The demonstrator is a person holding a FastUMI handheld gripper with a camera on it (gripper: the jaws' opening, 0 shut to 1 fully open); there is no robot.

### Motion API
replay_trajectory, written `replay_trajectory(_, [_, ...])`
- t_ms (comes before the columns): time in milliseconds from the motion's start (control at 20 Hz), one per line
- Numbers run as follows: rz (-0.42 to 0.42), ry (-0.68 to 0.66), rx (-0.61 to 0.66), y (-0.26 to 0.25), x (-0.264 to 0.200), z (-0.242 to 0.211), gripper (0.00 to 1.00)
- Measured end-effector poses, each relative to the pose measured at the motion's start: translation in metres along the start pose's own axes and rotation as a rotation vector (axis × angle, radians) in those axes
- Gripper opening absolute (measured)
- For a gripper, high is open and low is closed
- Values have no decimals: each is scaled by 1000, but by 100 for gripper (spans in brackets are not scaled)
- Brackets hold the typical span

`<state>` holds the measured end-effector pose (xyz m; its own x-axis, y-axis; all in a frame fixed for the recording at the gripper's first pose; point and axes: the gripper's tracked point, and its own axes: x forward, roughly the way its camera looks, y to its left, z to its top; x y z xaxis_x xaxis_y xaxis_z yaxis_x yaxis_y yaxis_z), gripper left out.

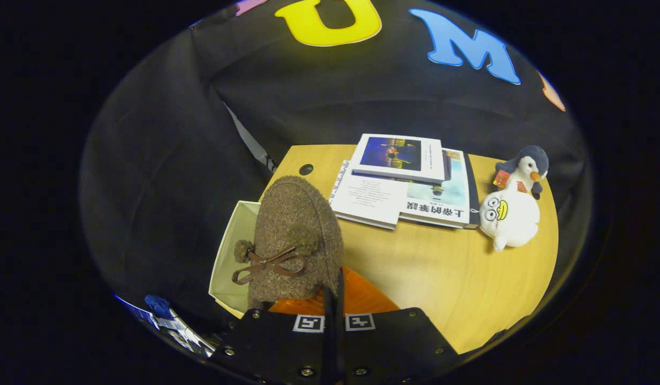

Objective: Open the storage box then place both shoes into the box .Put the left shoe in first, then the right shoe, with the right side of both shoes facing outward in a uniform manner.

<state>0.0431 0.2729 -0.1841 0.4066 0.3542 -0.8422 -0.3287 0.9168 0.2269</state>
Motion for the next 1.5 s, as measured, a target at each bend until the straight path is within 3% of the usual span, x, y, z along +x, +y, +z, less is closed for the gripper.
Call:
replay_trajectory(550, [55,62,-49,96,52,8,0])
replay_trajectory(1250, [43,138,-126,135,101,-9,1])
replay_trajectory(1400, [54,135,-145,140,104,-9,26])
replay_trajectory(1500, [63,117,-134,142,105,-7,28])
